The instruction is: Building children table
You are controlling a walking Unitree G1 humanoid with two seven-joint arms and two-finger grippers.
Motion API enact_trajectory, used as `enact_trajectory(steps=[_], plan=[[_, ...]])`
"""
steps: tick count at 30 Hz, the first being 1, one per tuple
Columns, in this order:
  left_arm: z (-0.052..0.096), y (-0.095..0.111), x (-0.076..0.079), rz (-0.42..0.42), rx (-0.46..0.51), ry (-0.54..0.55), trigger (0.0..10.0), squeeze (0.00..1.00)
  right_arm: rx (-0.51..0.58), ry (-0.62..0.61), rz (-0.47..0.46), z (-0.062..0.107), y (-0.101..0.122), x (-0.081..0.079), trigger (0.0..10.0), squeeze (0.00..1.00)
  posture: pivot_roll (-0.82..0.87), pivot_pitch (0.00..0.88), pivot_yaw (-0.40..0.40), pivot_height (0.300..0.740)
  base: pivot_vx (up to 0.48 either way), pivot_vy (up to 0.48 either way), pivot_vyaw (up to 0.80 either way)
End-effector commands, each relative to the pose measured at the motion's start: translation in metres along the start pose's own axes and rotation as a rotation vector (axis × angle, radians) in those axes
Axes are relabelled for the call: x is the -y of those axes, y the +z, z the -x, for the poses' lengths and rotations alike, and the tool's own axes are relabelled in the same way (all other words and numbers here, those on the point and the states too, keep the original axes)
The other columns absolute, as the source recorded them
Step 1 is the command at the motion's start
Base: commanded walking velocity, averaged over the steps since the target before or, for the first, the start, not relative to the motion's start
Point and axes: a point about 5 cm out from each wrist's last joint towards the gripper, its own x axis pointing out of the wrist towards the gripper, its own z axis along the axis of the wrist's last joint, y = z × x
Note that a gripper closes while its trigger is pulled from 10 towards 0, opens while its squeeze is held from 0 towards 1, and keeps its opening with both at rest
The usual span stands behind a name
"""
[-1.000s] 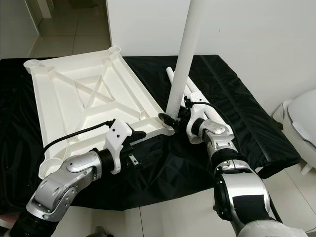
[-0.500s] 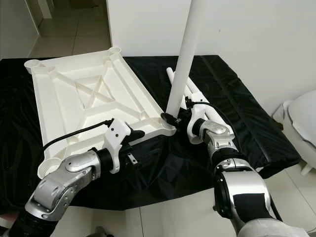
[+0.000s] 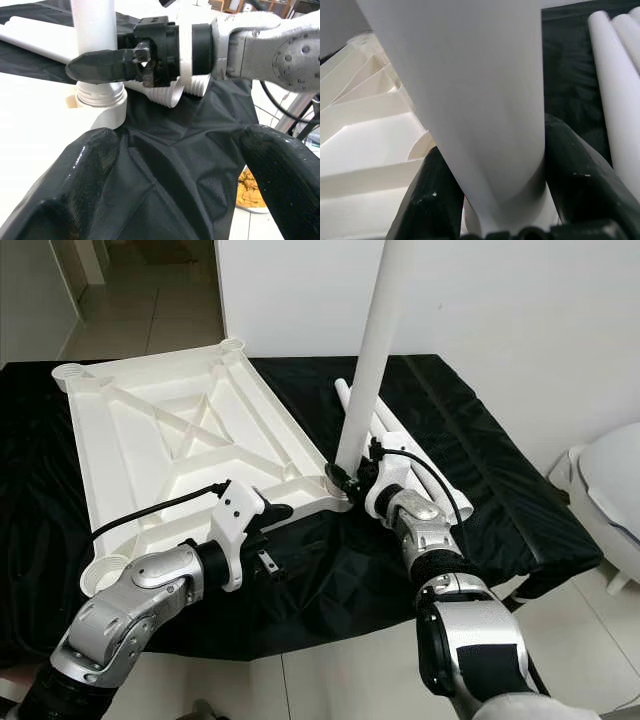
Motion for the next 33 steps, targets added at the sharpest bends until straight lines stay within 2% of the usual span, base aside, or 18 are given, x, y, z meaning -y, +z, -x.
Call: enact_trajectory(steps=[1, 2, 4, 7, 8, 9, 12, 13, 15, 19, 25, 26, 31, 32, 33], plan=[[-0.002, 0.003, 0.001, -0.005, 0.004, -0.014, 10.0, 0.0, -0.006, -0.12, -0.093, -0.001, -0.008, -0.004, 0.0, 0.0, -0.02, 0.025, -0.024, 0.74, 0.0, 0.0, 0.0], [-0.002, 0.003, 0.001, -0.004, 0.004, -0.017, 10.0, 0.0, 0.002, -0.164, -0.103, -0.002, -0.01, -0.011, 0.0, 0.0, -0.02, 0.024, -0.02, 0.74, 0.0, 0.0, 0.0], [-0.002, 0.003, 0.001, -0.004, 0.004, -0.017, 10.0, 0.0, 0.002, -0.164, -0.103, -0.002, -0.01, -0.011, 0.0, 0.0, -0.02, 0.024, -0.02, 0.74, 0.0, 0.0, 0.0], [-0.003, 0.002, 0.001, -0.004, 0.003, -0.022, 10.0, 0.0, 0.013, -0.275, -0.112, -0.004, -0.011, -0.022, 0.0, 0.0, -0.03, 0.023, -0.018, 0.74, 0.0, 0.0, 0.0], [-0.003, 0.002, 0.001, -0.004, 0.003, -0.022, 10.0, 0.0, 0.013, -0.275, -0.112, -0.004, -0.011, -0.022, 0.0, 0.0, -0.03, 0.023, -0.018, 0.74, 0.0, 0.0, 0.0], [-0.003, 0.003, 0.001, -0.004, 0.003, -0.023, 10.0, 0.0, 0.017, -0.358, -0.13, -0.005, -0.012, -0.03, 0.0, 0.0, -0.03, 0.022, -0.017, 0.74, 0.0, 0.0, 0.0], [-0.004, 0.003, 0.001, -0.003, 0.004, -0.026, 10.0, 0.0, 0.018, -0.415, -0.15, -0.008, -0.013, -0.041, 0.0, 0.0, -0.03, 0.021, -0.015, 0.74, 0.0, 0.0, 0.0], [-0.004, 0.003, 0.001, -0.003, 0.004, -0.026, 10.0, 0.0, 0.018, -0.415, -0.15, -0.008, -0.013, -0.041, 0.0, 0.0, -0.03, 0.021, -0.015, 0.74, 0.0, 0.0, 0.0], [-0.004, 0.003, 0.001, -0.005, 0.004, -0.028, 10.0, 0.0, 0.023, -0.449, -0.157, -0.011, -0.012, -0.054, 0.0, 0.0, -0.03, 0.02, -0.015, 0.74, 0.0, 0.0, 0.0], [-0.004, 0.003, 0.001, -0.004, 0.004, -0.028, 10.0, 0.0, 0.028, -0.413, -0.163, -0.013, -0.01, -0.062, 0.0, 0.0, -0.03, 0.021, -0.016, 0.74, 0.0, 0.0, 0.0], [-0.004, 0.003, 0.002, -0.003, 0.003, -0.027, 10.0, 0.0, 0.024, -0.427, -0.156, -0.009, -0.009, -0.059, 0.0, 0.0, -0.03, 0.021, -0.019, 0.74, 0.0, 0.0, 0.0], [-0.004, 0.003, 0.001, -0.002, 0.004, -0.024, 10.0, 0.0, 0.02, -0.427, -0.153, -0.009, -0.009, -0.058, 10.0, 0.0, -0.02, 0.023, -0.023, 0.74, 0.0, 0.0, 0.0], [-0.003, 0.002, 0.002, 0.0, 0.006, -0.022, 10.0, 0.0, 0.019, -0.432, -0.145, -0.006, -0.009, -0.051, 10.0, 0.0, -0.02, 0.023, -0.026, 0.74, 0.0, 0.0, 0.0], [-0.003, 0.002, 0.002, 0.0, 0.006, -0.022, 10.0, 0.0, 0.021, -0.428, -0.14, -0.005, -0.009, -0.048, 10.0, 0.0, -0.02, 0.023, -0.026, 0.74, 0.0, 0.0, 0.0], [-0.004, 0.002, 0.003, 0.001, 0.006, -0.022, 10.0, 0.0, 0.037, -0.426, -0.095, 0.0, -0.008, -0.039, 10.0, 0.0, -0.02, 0.018, -0.031, 0.74, 0.0, 0.0, 0.0]])
